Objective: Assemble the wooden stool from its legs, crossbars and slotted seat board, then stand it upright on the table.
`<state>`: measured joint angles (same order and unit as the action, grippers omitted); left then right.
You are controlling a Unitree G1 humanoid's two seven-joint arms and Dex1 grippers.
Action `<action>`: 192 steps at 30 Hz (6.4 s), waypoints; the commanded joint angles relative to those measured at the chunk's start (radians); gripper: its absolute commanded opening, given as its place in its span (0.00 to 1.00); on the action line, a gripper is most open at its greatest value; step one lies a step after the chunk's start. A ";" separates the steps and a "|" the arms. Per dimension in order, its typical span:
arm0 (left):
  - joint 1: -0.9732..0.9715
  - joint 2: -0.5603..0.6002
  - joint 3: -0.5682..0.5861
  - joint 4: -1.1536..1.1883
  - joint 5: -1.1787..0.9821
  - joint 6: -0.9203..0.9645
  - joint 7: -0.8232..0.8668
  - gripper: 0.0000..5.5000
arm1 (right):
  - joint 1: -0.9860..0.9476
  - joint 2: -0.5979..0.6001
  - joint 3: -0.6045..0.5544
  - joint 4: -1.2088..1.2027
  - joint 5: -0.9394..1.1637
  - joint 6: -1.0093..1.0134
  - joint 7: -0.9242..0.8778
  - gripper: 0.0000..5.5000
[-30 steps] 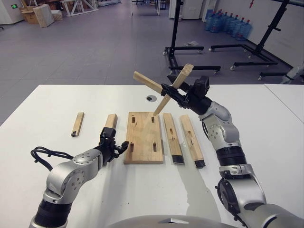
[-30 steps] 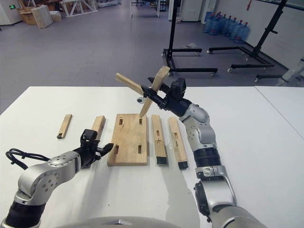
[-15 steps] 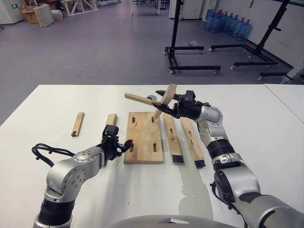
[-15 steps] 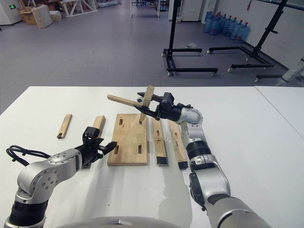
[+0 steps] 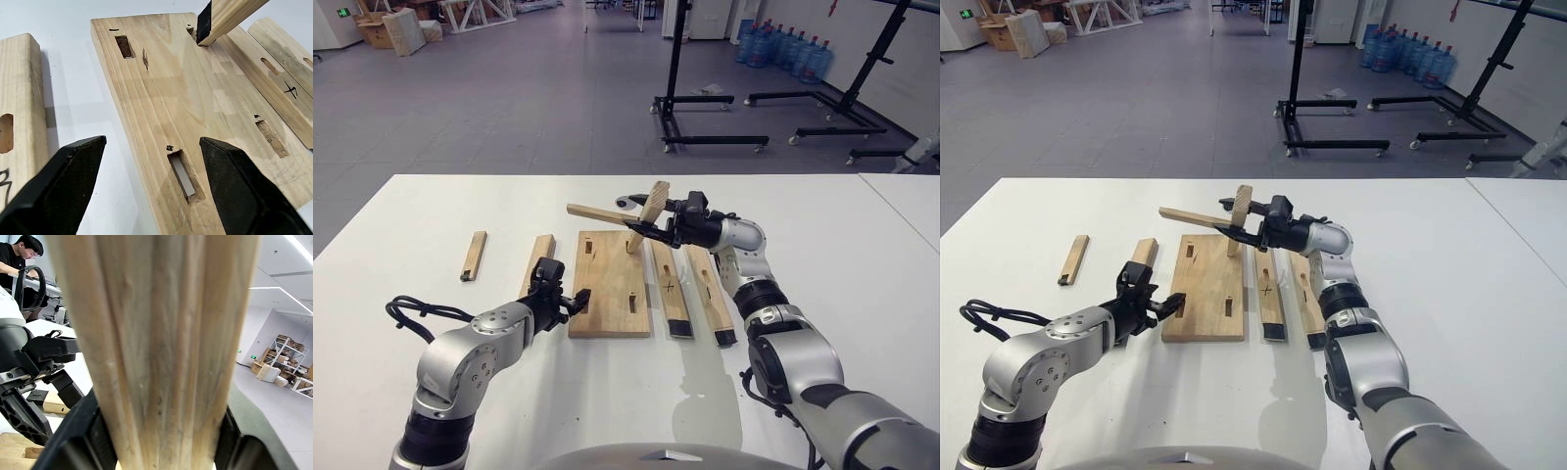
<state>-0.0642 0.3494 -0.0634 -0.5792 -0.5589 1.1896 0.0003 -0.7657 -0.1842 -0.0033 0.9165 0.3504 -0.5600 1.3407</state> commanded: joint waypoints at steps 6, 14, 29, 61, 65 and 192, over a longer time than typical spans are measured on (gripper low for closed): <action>-0.014 -0.015 -0.004 -0.007 0.036 0.015 -0.028 0.64 | -0.004 -0.007 0.012 -0.004 -0.025 0.165 0.009 0.38; -0.007 -0.033 0.006 -0.007 0.063 0.014 -0.038 0.64 | 0.032 -0.052 0.068 -0.154 -0.066 0.543 -0.112 0.38; -0.006 -0.043 0.009 -0.013 0.083 0.022 -0.054 0.64 | 0.061 -0.101 0.181 -0.364 -0.091 0.923 -0.271 0.38; -0.081 0.002 0.091 -0.020 0.075 -0.003 -0.181 0.64 | 0.200 -0.274 0.152 -0.545 -0.061 1.122 -0.183 0.63; -0.191 0.151 0.164 -0.041 0.030 -0.045 -0.330 0.64 | 0.359 -0.388 0.107 -0.720 -0.055 1.109 -0.189 0.63; -0.328 0.059 0.464 0.154 -0.957 -0.237 -0.320 0.64 | 0.195 -0.359 -0.361 -1.316 0.637 1.787 -0.346 0.37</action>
<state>-0.3649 0.4086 0.4344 -0.4226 -1.4431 0.9373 -0.3511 -0.5783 -0.5659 -0.4090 -0.3577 0.9251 1.2145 0.9837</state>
